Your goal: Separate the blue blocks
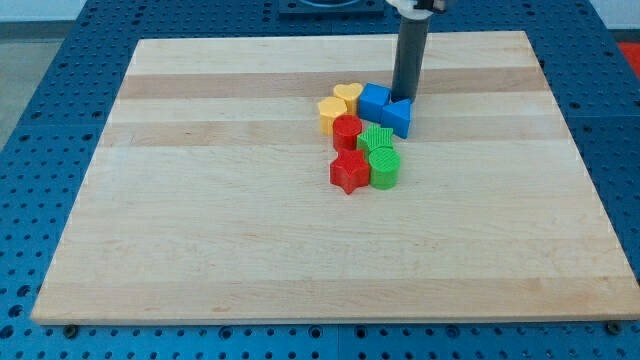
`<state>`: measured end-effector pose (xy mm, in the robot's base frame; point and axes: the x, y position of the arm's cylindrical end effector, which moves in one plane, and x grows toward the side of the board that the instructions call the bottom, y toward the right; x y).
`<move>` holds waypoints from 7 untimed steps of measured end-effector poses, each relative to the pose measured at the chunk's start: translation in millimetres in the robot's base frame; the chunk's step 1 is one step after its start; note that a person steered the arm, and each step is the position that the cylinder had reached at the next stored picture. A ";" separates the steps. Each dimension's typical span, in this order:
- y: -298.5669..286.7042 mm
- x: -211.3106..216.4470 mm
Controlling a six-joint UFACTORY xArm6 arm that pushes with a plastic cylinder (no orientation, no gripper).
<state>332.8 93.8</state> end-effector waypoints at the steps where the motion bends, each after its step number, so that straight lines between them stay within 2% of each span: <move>1: 0.0 5.1; 7: 0.0 28.9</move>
